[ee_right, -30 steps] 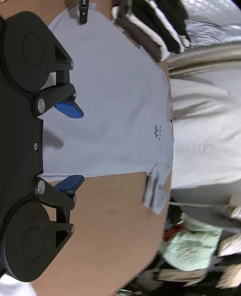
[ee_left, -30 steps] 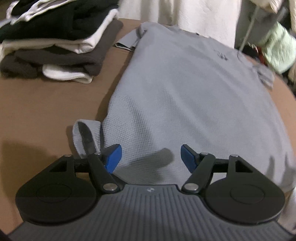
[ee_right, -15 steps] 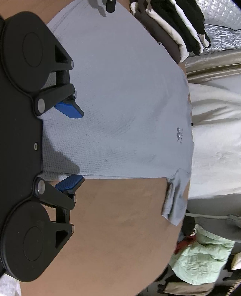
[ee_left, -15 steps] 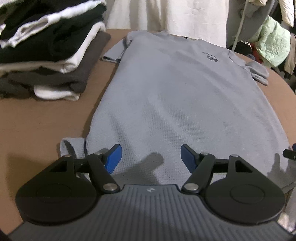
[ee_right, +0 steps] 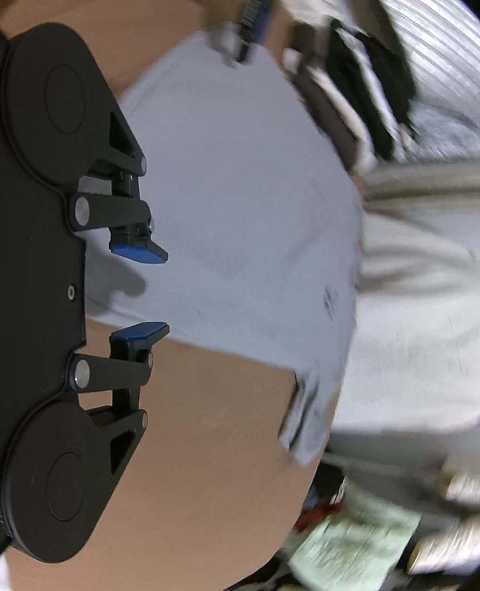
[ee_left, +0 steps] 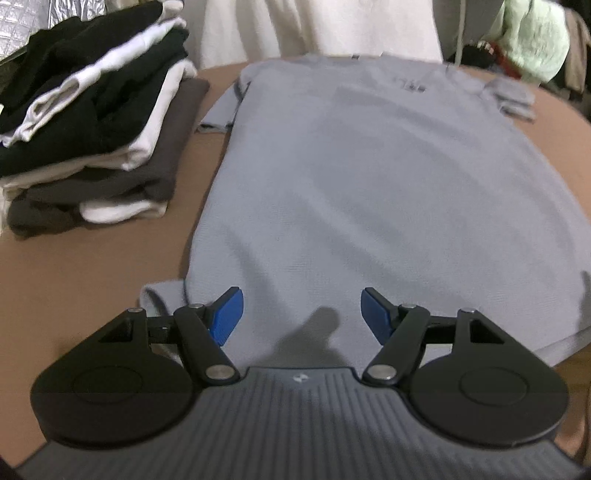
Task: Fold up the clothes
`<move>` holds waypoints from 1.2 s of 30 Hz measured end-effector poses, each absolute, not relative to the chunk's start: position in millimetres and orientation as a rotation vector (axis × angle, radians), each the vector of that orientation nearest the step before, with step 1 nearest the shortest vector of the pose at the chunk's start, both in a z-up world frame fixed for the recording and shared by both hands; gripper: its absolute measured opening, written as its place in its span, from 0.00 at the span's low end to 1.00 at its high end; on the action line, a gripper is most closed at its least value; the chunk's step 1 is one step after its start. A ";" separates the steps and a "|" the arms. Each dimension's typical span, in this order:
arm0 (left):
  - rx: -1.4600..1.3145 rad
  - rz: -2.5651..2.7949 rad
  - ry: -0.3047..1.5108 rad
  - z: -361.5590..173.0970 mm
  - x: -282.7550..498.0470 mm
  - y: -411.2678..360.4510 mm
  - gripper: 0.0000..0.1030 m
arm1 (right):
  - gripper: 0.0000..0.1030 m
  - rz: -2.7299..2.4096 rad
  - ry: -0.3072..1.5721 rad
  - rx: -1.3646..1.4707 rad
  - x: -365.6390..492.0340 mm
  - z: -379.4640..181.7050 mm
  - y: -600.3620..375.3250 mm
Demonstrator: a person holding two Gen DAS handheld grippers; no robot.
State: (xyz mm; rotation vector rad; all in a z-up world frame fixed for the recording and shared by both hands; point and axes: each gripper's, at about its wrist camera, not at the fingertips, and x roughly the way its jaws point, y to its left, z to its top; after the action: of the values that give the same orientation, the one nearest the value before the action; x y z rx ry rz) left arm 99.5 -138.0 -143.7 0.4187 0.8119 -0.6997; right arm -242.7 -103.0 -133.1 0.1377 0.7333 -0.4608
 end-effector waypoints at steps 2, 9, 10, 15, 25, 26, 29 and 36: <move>0.409 -0.668 0.869 -151.4 108.7 -135.5 0.68 | 0.41 -0.418 0.790 0.101 -240.5 -136.5 -94.8; 0.322 -0.619 1.009 -162.4 127.6 -123.8 0.68 | 0.44 -0.360 0.884 0.051 -258.9 -146.8 -76.2; 0.331 -0.620 1.004 -161.9 125.2 -124.6 0.68 | 0.44 -0.373 0.886 0.056 -259.6 -149.3 -78.6; 0.341 -0.709 0.961 -156.0 113.4 -132.1 0.69 | 0.44 -0.422 0.896 0.065 -248.9 -162.8 -86.4; 0.351 -0.818 0.888 -140.3 93.5 -134.8 0.69 | 0.10 -0.545 0.648 0.095 -266.5 -124.2 -78.2; 0.369 -0.814 0.907 -142.5 92.5 -134.8 0.70 | 0.10 -0.565 0.610 0.137 -277.6 -114.7 -78.3; 0.385 -0.751 0.959 -147.3 99.6 -129.7 0.70 | 0.07 -0.613 0.592 0.205 -297.6 -115.4 -82.2; 0.251 -0.560 0.984 -138.1 140.2 -92.9 0.71 | 0.06 -0.619 0.678 0.296 -291.1 -143.8 -92.9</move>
State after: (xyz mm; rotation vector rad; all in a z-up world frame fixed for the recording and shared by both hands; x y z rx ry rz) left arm 140.2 -92.9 -138.1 0.2513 0.9839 -0.5597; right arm -291.1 -92.9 -143.8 0.2960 0.6783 -0.6192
